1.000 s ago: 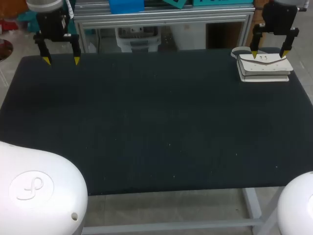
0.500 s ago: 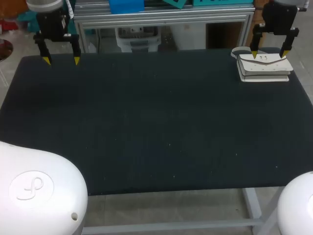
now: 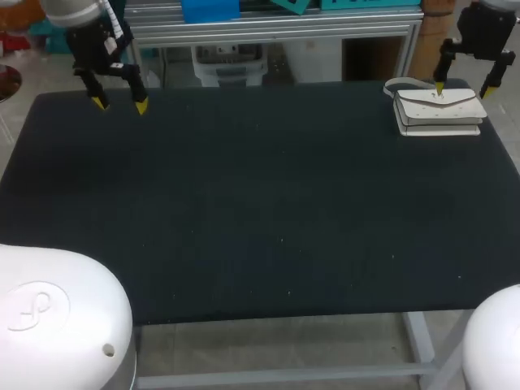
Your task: Pick up the bag, open it, inspect its contents, close it, and place it on the opposite side
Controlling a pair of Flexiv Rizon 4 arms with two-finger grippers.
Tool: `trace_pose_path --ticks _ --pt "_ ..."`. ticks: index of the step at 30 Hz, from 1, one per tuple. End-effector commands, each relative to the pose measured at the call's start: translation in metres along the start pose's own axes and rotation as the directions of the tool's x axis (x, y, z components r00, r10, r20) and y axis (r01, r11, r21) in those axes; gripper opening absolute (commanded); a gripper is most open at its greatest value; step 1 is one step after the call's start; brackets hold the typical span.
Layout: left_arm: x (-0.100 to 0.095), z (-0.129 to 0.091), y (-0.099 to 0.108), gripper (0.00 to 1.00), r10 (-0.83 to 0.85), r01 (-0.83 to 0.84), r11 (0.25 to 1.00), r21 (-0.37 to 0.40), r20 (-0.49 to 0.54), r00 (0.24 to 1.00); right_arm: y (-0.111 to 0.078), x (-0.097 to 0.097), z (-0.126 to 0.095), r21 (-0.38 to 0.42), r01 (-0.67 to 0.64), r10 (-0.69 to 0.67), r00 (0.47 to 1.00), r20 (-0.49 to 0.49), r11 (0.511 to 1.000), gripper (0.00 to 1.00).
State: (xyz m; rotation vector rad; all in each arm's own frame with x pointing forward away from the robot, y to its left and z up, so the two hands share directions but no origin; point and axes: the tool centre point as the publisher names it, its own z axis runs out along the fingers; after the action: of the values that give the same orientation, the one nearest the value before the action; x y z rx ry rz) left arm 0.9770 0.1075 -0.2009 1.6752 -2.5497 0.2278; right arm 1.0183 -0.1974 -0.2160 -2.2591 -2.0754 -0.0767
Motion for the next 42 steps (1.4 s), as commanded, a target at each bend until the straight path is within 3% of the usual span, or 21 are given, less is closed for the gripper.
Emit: trace_pose_path --ticks 1,5,7,14,21,27,32,39,42 --pt "0.014 0.009 0.012 1.00 0.484 -0.465 0.864 0.195 -0.064 0.873 0.016 -0.024 0.005 0.013 0.001 0.001 0.996 -0.087 1.000 1.00" --pt "0.032 0.017 0.020 1.00 0.671 -0.630 0.733 0.255 -0.116 0.733 0.026 -0.044 0.007 0.015 -0.004 0.006 0.989 -0.145 1.000 1.00" --pt "0.039 0.021 0.021 1.00 0.706 -0.663 0.706 0.248 -0.180 0.685 0.031 -0.053 0.008 0.014 -0.007 0.009 0.989 -0.150 1.000 1.00" --pt "0.039 0.021 0.021 1.00 0.706 -0.663 0.706 0.248 -0.180 0.685 0.047 -0.076 0.014 0.019 -0.029 0.033 0.971 -0.237 0.999 1.00" --pt "0.039 0.021 0.021 1.00 0.706 -0.663 0.706 0.248 -0.180 0.685 0.062 -0.087 0.027 0.036 -0.043 0.050 0.970 -0.239 0.998 1.00" --pt "0.060 0.030 0.020 1.00 0.883 -0.806 0.455 0.378 -0.076 0.462 0.070 -0.100 0.037 0.038 -0.062 0.070 0.964 -0.256 0.997 1.00" --pt "0.073 0.040 0.019 1.00 0.957 -0.859 0.269 0.435 -0.016 0.291 0.080 -0.115 0.048 0.035 -0.092 0.099 0.954 -0.283 0.995 1.00" --pt "0.088 0.051 0.020 1.00 0.990 -0.884 0.090 0.459 0.052 0.128 0.093 -0.130 0.062 0.030 -0.104 0.108 0.939 -0.327 0.994 1.00" --pt "0.091 0.057 0.020 1.00 0.991 -0.891 0.068 0.448 0.070 0.111 0.099 -0.132 0.069 0.038 -0.105 0.112 0.935 -0.336 0.994 1.00"
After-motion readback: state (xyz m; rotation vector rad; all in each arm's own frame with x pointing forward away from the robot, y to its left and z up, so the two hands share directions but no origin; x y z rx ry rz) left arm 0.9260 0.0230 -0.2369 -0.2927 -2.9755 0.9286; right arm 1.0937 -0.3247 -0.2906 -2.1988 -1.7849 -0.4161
